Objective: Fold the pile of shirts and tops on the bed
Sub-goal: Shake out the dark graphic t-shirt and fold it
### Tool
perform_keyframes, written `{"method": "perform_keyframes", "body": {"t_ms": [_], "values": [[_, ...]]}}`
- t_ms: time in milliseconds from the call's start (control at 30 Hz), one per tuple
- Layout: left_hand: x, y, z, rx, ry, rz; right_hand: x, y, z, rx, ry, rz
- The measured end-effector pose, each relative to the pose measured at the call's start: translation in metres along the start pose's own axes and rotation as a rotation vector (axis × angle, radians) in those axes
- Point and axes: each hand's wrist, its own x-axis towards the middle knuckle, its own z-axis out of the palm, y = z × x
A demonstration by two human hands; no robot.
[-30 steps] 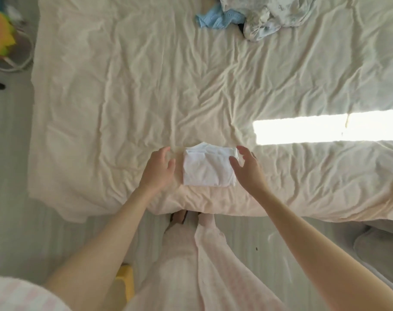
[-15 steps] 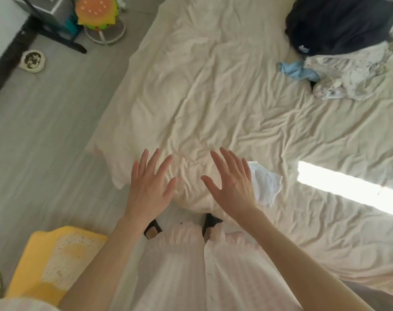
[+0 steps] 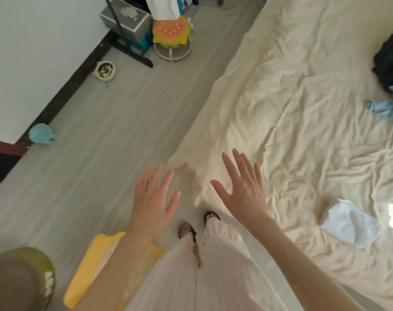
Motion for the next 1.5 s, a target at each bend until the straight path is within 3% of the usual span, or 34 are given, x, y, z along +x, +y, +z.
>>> {"method": "perform_keyframes", "body": {"t_ms": [233,600,1000,1233,1500], "values": [[0.112,-0.034,-0.051,0.07,0.047,0.145,0.102,-0.038,0.017,0.048,0.043,0.055],[0.306,-0.076,-0.14,0.143,-0.047,0.233,0.289,-0.071,0.015,0.089,0.069,0.194],[0.514,-0.074,-0.205,0.135,-0.172,0.502,0.457,-0.093,-0.024,0.104,0.201,0.442],[0.644,-0.021,-0.257,0.211,-0.174,0.763,0.541,-0.092,-0.065,0.109,0.325,0.602],[0.738,0.095,-0.238,0.265,-0.294,1.022,0.586,-0.013,-0.1,0.148,0.424,0.854]]}}
